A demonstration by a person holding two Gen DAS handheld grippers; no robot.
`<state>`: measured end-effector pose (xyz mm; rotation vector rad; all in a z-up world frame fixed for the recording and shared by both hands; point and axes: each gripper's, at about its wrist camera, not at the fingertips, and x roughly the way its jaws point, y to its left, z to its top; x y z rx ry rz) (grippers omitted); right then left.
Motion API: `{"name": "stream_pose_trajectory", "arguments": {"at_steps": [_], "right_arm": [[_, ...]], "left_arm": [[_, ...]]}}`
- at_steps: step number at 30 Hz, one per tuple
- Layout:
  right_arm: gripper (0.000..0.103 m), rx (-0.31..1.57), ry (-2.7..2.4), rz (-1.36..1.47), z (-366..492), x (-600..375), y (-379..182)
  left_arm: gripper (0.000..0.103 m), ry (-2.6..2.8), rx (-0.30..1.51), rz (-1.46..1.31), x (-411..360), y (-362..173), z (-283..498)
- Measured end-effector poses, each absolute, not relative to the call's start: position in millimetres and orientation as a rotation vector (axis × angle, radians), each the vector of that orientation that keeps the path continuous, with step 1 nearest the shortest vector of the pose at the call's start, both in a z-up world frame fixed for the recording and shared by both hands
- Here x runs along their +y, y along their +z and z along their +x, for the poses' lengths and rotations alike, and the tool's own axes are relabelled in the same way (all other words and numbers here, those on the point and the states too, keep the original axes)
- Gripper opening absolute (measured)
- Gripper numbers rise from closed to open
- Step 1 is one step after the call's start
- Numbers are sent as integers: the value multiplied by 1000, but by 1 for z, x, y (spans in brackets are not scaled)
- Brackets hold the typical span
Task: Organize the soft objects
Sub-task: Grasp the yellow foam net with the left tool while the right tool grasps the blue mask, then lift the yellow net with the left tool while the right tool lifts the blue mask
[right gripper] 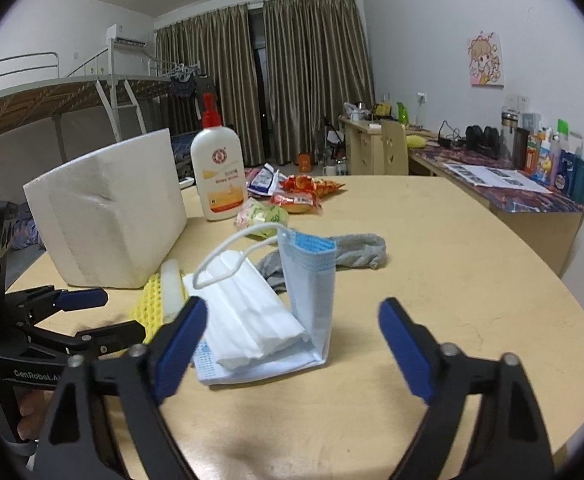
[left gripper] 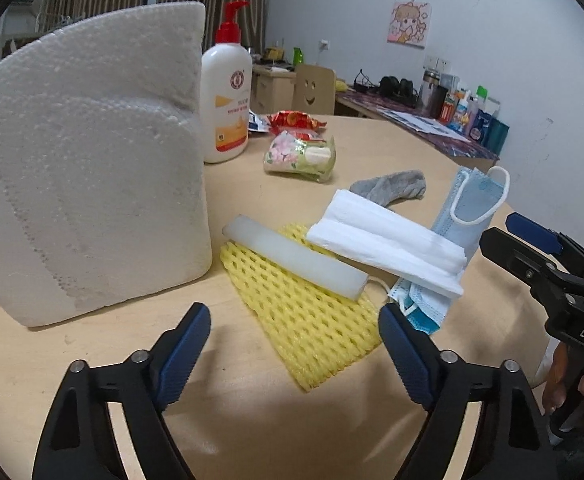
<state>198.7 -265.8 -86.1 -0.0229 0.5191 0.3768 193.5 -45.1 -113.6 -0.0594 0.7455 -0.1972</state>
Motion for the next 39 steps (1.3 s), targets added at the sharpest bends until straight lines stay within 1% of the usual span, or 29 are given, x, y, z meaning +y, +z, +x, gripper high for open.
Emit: {"name": "stream_pose_trajectory", "arguments": {"at_steps": [2, 3, 4, 11, 13, 14, 16, 18, 21, 22, 23, 24, 25, 28, 29, 32, 33, 35, 39], "right_arm": [[85, 528, 377, -30, 201, -264, -87], [85, 532, 374, -36, 202, -264, -87], [85, 534, 375, -39, 203, -264, -87], [82, 551, 376, -44, 211, -264, -87], [82, 556, 376, -46, 213, -265, -87], [81, 557, 378, -47, 213, -265, -87], [81, 560, 378, -50, 214, -265, -88], [81, 563, 377, -53, 216, -264, -89], [77, 576, 375, -55, 219, -263, -90], [74, 581, 378, -57, 221, -262, -91], [69, 586, 378, -56, 222, -262, -91], [66, 595, 380, -58, 225, -261, -92], [60, 600, 378, -59, 227, -260, -92], [55, 610, 375, -71, 230, -260, -94], [45, 616, 375, -64, 232, -260, -94], [24, 651, 380, -31, 236, -265, -99], [22, 650, 375, -28, 235, -266, -100], [14, 646, 369, -13, 232, -271, -99], [11, 635, 367, 1, 225, -277, -96]], "left_arm": [[78, -199, 758, -59, -46, -116, 198], [74, -196, 766, -58, -47, -117, 200], [72, -192, 783, -58, -47, -119, 203], [62, -203, 837, -65, -49, -125, 211], [55, -193, 845, -58, -51, -126, 213], [54, -196, 843, -58, -51, -126, 213], [43, -209, 840, -53, -53, -127, 213], [40, -220, 838, -53, -55, -126, 213], [27, -242, 837, -59, -56, -126, 214], [22, -246, 835, -64, -55, -127, 214], [20, -252, 834, -66, -55, -127, 214], [14, -258, 830, -63, -56, -127, 214], [13, -260, 826, -55, -57, -126, 213], [11, -287, 816, -50, -58, -126, 212], [11, -291, 814, -56, -57, -125, 212], [10, -312, 817, -87, -53, -125, 213], [10, -319, 818, -93, -52, -126, 213], [10, -329, 817, -105, -51, -125, 213], [10, -353, 797, -103, -52, -122, 208]]}}
